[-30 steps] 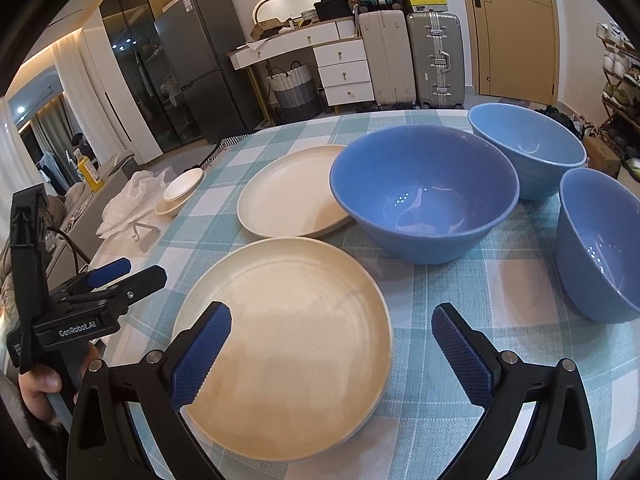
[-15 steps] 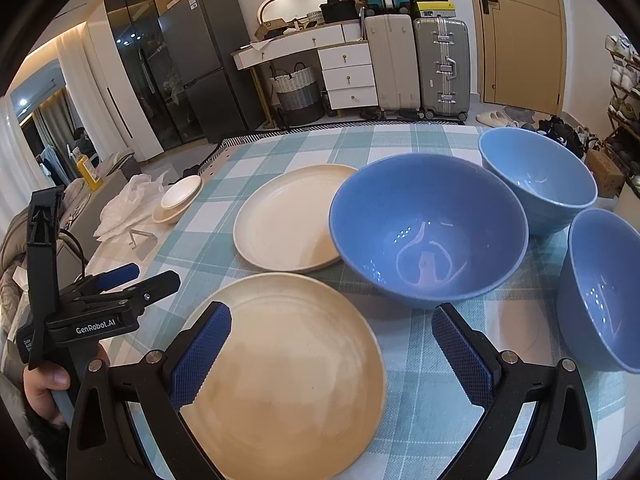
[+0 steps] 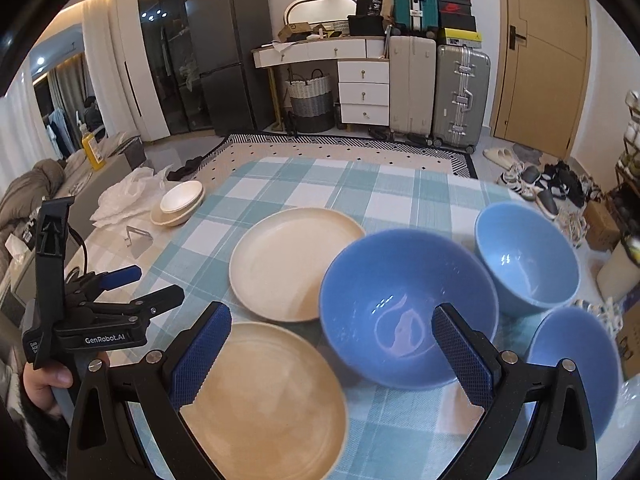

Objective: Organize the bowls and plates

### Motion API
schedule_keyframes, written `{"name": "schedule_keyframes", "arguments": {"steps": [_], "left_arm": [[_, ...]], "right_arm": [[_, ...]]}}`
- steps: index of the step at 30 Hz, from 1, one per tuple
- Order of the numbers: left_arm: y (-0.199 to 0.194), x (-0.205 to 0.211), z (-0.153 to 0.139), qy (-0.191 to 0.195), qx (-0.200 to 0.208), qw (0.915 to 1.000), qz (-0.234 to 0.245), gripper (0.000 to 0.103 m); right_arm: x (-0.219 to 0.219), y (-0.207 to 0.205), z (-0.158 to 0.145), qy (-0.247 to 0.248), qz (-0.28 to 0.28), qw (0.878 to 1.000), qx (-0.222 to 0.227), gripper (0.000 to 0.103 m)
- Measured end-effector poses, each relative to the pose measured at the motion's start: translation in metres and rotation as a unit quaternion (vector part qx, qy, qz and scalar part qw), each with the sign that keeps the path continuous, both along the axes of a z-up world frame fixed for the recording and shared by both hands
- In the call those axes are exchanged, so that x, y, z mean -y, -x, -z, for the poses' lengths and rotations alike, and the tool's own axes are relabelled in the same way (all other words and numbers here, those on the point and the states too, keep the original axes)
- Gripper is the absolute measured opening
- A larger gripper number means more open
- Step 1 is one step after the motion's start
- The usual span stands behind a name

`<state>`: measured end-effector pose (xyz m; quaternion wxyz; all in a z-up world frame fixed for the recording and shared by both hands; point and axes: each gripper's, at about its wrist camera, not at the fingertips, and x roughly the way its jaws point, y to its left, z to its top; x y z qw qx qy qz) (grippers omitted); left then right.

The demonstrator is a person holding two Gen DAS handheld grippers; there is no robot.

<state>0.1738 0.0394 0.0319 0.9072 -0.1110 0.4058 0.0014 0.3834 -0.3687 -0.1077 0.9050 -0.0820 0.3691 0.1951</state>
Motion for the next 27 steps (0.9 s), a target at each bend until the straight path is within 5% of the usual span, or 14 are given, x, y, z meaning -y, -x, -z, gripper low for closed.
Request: {"name": "schedule_keyframes", "arguments": {"steps": [11, 27], "left_arm": [[-0.015, 0.001, -0.006, 0.007, -0.001, 1.0, 0.005, 0.101], [-0.015, 0.013, 0.005, 0.017, -0.004, 0.9991, 0.037, 0.101]], "right_arm": [[-0.003, -0.023, -0.036, 0.02, -0.007, 1.0, 0.006, 0.102], [0.026, 0.018, -0.026, 0.087, 0.039, 0.995, 0.013, 0.102]]}}
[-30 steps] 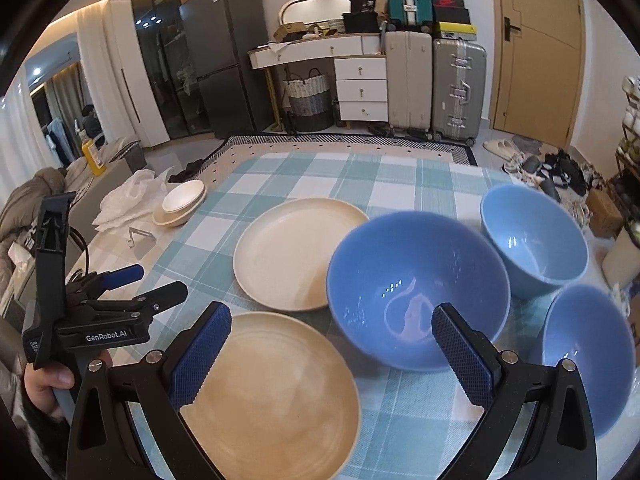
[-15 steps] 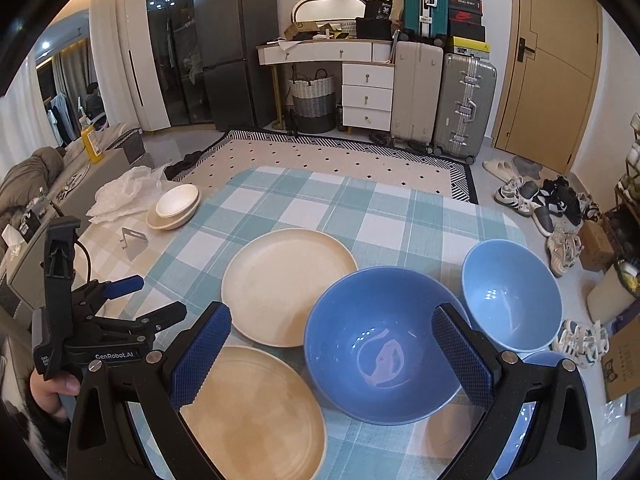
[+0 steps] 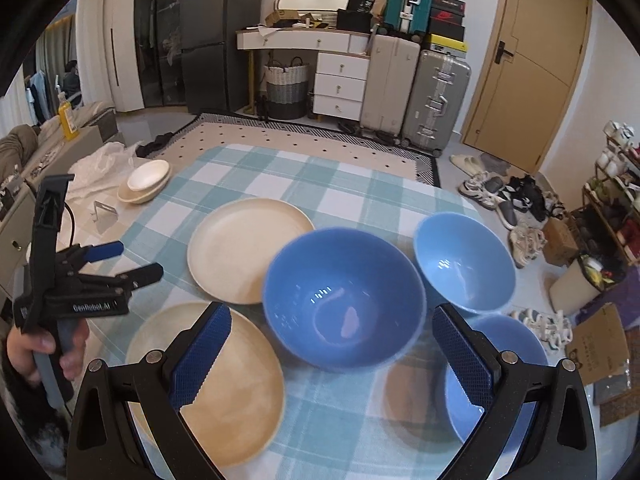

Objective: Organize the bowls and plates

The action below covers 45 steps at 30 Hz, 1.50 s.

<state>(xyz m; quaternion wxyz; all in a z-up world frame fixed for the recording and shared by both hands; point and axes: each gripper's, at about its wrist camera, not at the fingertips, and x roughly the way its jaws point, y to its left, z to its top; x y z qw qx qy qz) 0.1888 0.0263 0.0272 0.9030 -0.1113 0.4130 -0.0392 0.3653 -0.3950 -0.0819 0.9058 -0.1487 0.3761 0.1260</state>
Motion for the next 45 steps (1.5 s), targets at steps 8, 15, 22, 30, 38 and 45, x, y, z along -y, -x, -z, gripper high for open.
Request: {"name": "schedule_keyframes", "arguments": {"steps": [8, 15, 22, 30, 38, 45], "left_arm": [[0.007, 0.013, -0.004, -0.001, 0.007, 0.9998, 0.017, 0.101], [0.007, 0.019, -0.015, -0.002, 0.013, 0.9998, 0.015, 0.101], [0.002, 0.019, -0.025, -0.008, 0.015, 0.9998, 0.008, 0.101], [-0.012, 0.004, -0.022, -0.012, 0.003, 0.9998, -0.014, 0.101], [-0.035, -0.012, -0.006, -0.008, -0.02, 0.9991, -0.037, 0.101], [-0.06, -0.021, 0.017, -0.005, -0.046, 0.9977, -0.05, 0.101]], "right_arm": [[0.033, 0.023, -0.021, 0.056, 0.035, 0.998, 0.022, 0.102], [0.044, 0.03, -0.063, 0.1, 0.036, 0.994, 0.039, 0.102], [0.014, 0.007, -0.078, 0.097, -0.012, 0.995, 0.024, 0.102], [-0.026, -0.041, -0.05, 0.068, -0.061, 0.996, -0.017, 0.102], [-0.052, -0.1, -0.015, 0.052, -0.078, 0.994, -0.053, 0.102], [-0.07, -0.15, 0.019, 0.052, -0.078, 0.991, -0.091, 0.102]]}}
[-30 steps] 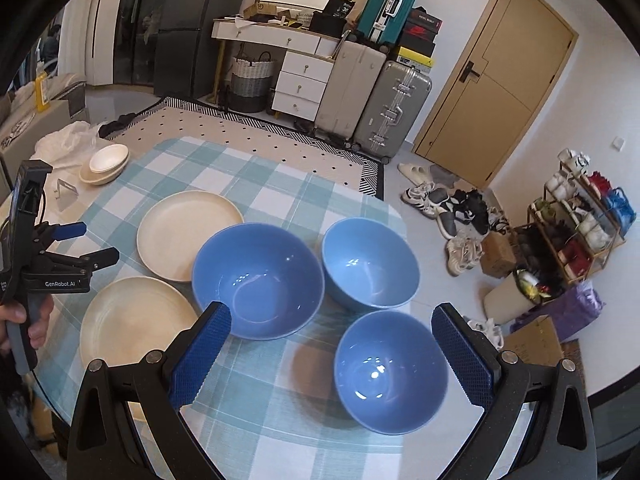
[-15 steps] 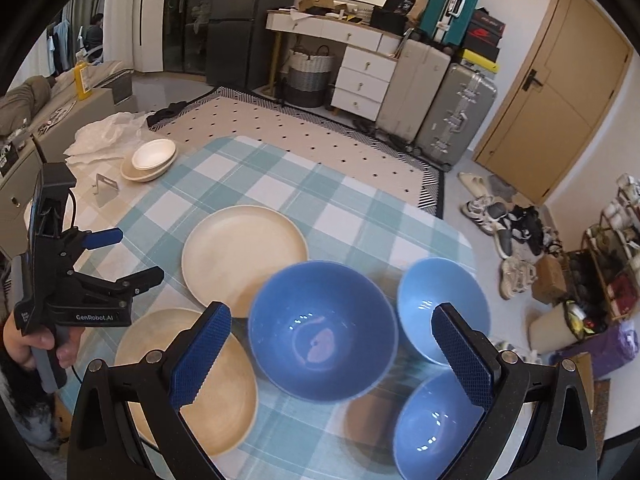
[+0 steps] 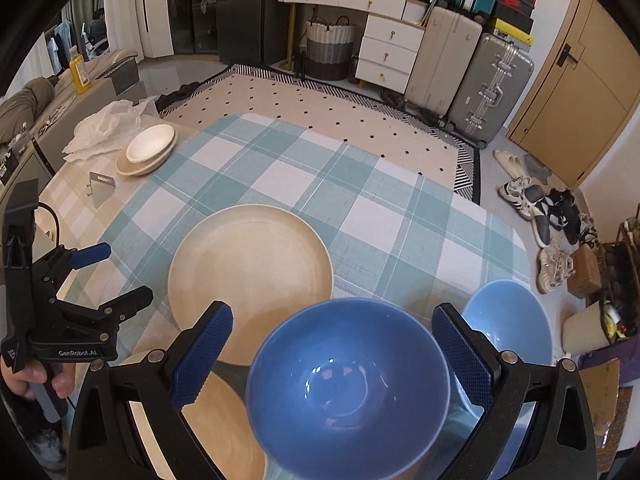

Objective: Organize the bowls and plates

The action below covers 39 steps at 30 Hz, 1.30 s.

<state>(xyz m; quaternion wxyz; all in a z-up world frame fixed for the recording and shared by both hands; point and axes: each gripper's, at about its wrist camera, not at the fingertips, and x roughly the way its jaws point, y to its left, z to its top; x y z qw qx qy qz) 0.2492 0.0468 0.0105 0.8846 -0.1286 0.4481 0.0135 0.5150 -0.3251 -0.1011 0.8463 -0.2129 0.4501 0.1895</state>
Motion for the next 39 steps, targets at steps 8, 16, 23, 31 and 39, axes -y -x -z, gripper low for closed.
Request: {"name": "schedule_keyframes", "arguments": {"steps": [8, 16, 23, 31, 39], "left_arm": [[-0.021, -0.005, 0.024, 0.012, -0.018, 0.9998, -0.003, 0.099], [-0.034, -0.005, 0.041, 0.018, -0.029, 0.9994, 0.004, 0.09], [-0.042, 0.0, 0.055, 0.032, -0.041, 0.9985, 0.014, 0.072], [-0.047, 0.006, 0.066, 0.045, -0.055, 0.9973, 0.02, 0.059], [-0.049, 0.01, 0.074, 0.045, -0.062, 0.9966, 0.028, 0.047]], "right_arm": [[-0.015, -0.04, 0.037, 0.019, -0.002, 0.999, -0.039, 0.1], [-0.032, -0.064, 0.069, 0.026, -0.014, 0.996, -0.086, 0.088], [-0.037, -0.084, 0.094, 0.038, -0.011, 0.992, -0.118, 0.079], [-0.044, -0.098, 0.119, 0.062, -0.017, 0.987, -0.147, 0.071], [-0.048, -0.109, 0.134, 0.071, -0.013, 0.985, -0.158, 0.065]]}}
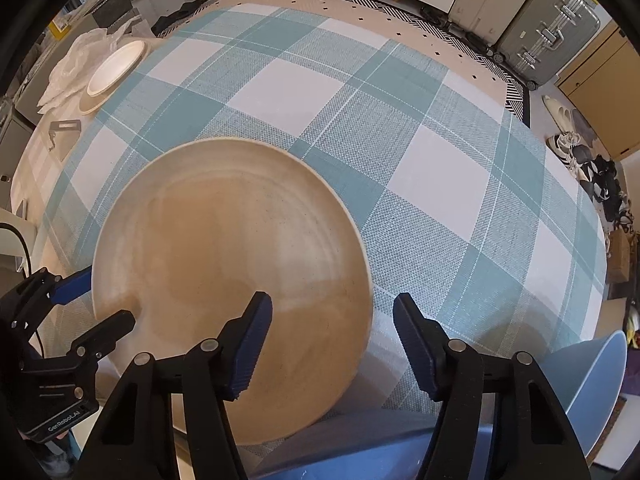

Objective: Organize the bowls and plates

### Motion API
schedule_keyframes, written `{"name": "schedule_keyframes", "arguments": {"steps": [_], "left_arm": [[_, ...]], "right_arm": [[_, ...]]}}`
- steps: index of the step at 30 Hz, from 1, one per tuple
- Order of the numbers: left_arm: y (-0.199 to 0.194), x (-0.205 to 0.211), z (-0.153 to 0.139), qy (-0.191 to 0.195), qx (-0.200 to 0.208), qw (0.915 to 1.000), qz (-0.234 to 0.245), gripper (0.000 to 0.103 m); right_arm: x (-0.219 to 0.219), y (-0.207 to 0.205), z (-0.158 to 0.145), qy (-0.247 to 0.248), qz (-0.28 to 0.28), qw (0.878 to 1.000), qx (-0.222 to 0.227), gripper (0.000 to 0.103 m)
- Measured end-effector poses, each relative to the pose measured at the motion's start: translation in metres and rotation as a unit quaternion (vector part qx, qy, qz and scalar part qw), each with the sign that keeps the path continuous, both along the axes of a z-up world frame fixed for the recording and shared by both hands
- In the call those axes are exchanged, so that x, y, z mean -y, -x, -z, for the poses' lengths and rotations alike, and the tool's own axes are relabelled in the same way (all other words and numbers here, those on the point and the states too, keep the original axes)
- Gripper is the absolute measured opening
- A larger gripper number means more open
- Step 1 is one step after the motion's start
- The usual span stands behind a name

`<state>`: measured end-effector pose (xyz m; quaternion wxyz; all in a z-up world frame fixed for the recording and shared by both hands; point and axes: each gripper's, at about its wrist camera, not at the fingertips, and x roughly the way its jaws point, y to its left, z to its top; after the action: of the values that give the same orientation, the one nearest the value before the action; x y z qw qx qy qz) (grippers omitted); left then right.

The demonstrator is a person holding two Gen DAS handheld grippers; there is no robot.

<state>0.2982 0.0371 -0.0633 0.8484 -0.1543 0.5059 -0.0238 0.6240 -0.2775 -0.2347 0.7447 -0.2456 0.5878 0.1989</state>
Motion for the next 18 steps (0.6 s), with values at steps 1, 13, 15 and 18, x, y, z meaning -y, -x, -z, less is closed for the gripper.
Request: {"name": "schedule_keyframes", "arguments": {"steps": [1, 13, 15, 18], "left_arm": [[0.0, 0.0, 0.0, 0.001, 0.0, 1.0, 0.001, 0.043], [0.004, 0.002, 0.001, 0.012, -0.001, 0.9999, 0.009, 0.03], [0.005, -0.001, 0.001, 0.017, -0.002, 0.9998, 0.006, 0.029], [0.006, -0.004, 0.0, 0.014, -0.002, 0.9999, 0.0, 0.027]], "right_arm": [[0.0, -0.002, 0.002, -0.002, 0.001, 1.0, -0.003, 0.063], [0.001, -0.002, 0.013, -0.004, 0.008, 1.0, -0.009, 0.041], [0.001, 0.002, 0.012, -0.003, 0.007, 1.0, -0.006, 0.039], [0.003, 0.004, 0.008, -0.012, 0.012, 1.0, 0.003, 0.032]]}}
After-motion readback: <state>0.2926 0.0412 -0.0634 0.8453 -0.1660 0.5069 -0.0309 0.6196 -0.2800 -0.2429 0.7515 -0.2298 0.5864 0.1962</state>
